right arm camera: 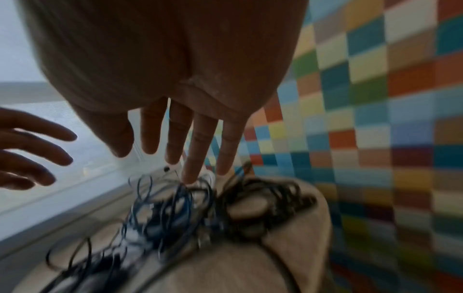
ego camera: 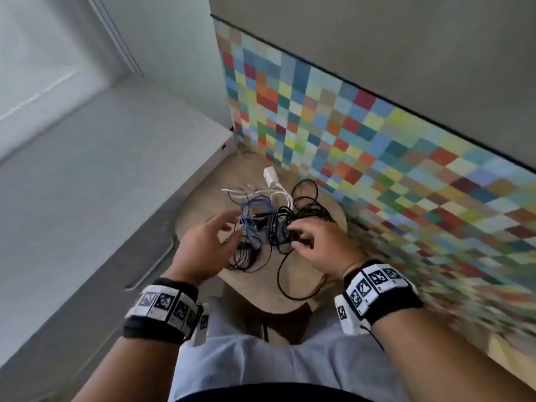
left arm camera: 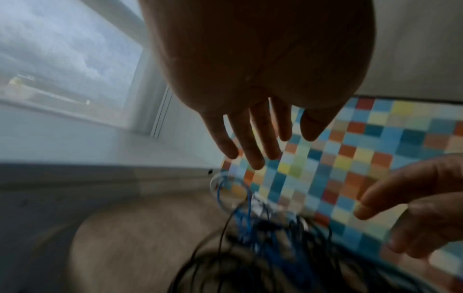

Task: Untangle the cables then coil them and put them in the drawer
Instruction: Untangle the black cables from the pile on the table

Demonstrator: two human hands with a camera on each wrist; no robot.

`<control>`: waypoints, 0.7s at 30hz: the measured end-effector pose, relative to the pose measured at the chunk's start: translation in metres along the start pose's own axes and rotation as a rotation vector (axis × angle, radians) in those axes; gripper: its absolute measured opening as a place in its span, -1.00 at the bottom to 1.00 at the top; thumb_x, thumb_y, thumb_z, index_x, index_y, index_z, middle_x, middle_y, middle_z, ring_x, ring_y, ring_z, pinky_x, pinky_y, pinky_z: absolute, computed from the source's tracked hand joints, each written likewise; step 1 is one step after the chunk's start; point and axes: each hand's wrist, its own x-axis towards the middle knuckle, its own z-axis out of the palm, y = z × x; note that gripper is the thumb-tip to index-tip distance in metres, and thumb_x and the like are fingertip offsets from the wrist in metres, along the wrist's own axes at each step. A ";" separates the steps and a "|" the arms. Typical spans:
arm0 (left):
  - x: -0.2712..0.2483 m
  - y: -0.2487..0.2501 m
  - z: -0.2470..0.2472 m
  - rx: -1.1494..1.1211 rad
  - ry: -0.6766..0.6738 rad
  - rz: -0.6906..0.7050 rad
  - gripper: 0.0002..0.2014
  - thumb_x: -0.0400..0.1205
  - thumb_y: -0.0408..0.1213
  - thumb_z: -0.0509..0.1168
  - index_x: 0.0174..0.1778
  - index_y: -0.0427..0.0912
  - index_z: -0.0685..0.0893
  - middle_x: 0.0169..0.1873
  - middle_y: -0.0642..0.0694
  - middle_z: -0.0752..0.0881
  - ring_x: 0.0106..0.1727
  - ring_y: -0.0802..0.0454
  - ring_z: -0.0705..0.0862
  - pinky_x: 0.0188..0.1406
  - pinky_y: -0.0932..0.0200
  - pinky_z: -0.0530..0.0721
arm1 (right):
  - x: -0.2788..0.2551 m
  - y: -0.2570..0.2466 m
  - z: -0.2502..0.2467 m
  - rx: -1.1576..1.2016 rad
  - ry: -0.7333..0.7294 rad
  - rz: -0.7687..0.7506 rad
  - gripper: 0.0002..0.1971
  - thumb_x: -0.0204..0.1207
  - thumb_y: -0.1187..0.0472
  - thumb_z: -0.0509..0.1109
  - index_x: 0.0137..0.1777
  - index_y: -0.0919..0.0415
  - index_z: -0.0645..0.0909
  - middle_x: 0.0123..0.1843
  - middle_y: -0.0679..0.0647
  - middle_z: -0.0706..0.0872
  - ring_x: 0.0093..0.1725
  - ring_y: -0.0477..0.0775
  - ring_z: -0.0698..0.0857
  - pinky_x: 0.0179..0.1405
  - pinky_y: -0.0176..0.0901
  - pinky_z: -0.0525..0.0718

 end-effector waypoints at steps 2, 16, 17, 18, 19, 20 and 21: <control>-0.003 -0.027 0.029 0.019 -0.060 -0.018 -0.56 0.64 -0.16 0.44 0.46 0.19 0.65 0.29 0.14 0.75 0.24 0.15 0.71 0.28 0.15 0.66 | -0.002 0.028 0.026 0.009 -0.046 0.066 -0.69 0.62 0.02 0.51 0.35 -0.12 0.75 0.30 -0.18 0.79 0.14 -0.15 0.76 0.22 0.01 0.77; -0.022 -0.134 0.131 0.016 -0.028 0.043 -0.35 0.57 0.14 0.32 0.63 0.20 0.43 0.59 0.15 0.43 0.60 -0.01 0.39 0.63 -0.10 0.26 | -0.010 0.100 0.126 0.068 0.301 -0.024 -0.72 0.54 0.02 0.56 0.25 -0.09 0.80 0.04 -0.32 0.74 -0.19 -0.28 0.67 -0.15 -0.32 0.57; -0.023 -0.137 0.135 0.043 -0.003 0.069 -0.34 0.57 0.15 0.31 0.63 0.19 0.43 0.60 0.15 0.43 0.60 -0.01 0.39 0.59 -0.05 0.24 | -0.008 0.101 0.132 0.046 0.346 -0.040 -0.74 0.55 0.02 0.56 0.23 -0.09 0.79 0.05 -0.28 0.74 -0.20 -0.34 0.64 -0.15 -0.34 0.54; -0.024 -0.139 0.137 0.065 0.019 0.097 -0.33 0.56 0.16 0.31 0.63 0.19 0.43 0.60 0.14 0.43 0.61 -0.01 0.40 0.57 -0.06 0.24 | -0.007 0.102 0.138 0.024 0.386 -0.054 -0.77 0.56 0.01 0.56 0.20 -0.09 0.79 0.07 -0.25 0.74 -0.17 -0.37 0.62 -0.12 -0.31 0.55; -0.025 -0.141 0.140 0.083 0.036 0.122 -0.32 0.55 0.18 0.30 0.64 0.18 0.42 0.60 0.12 0.44 0.62 -0.01 0.40 0.58 -0.09 0.24 | -0.007 0.102 0.144 -0.003 0.425 -0.068 -0.79 0.56 0.00 0.55 0.18 -0.09 0.79 0.08 -0.23 0.73 -0.12 -0.35 0.62 -0.08 -0.26 0.59; -0.026 -0.143 0.142 0.100 0.046 0.144 -0.31 0.56 0.19 0.30 0.65 0.18 0.41 0.61 0.10 0.44 0.63 -0.02 0.39 0.59 -0.13 0.23 | -0.006 0.102 0.150 -0.032 0.456 -0.080 -0.81 0.56 -0.01 0.54 0.16 -0.09 0.79 0.09 -0.20 0.72 -0.05 -0.28 0.65 -0.01 -0.17 0.65; -0.028 -0.144 0.144 0.122 0.047 0.156 -0.31 0.58 0.20 0.31 0.66 0.18 0.39 0.62 0.08 0.43 0.65 -0.04 0.37 0.61 -0.15 0.22 | -0.006 0.102 0.155 -0.071 0.485 -0.088 -0.82 0.56 -0.02 0.52 0.13 -0.09 0.79 0.10 -0.18 0.71 0.03 -0.17 0.69 0.05 -0.10 0.69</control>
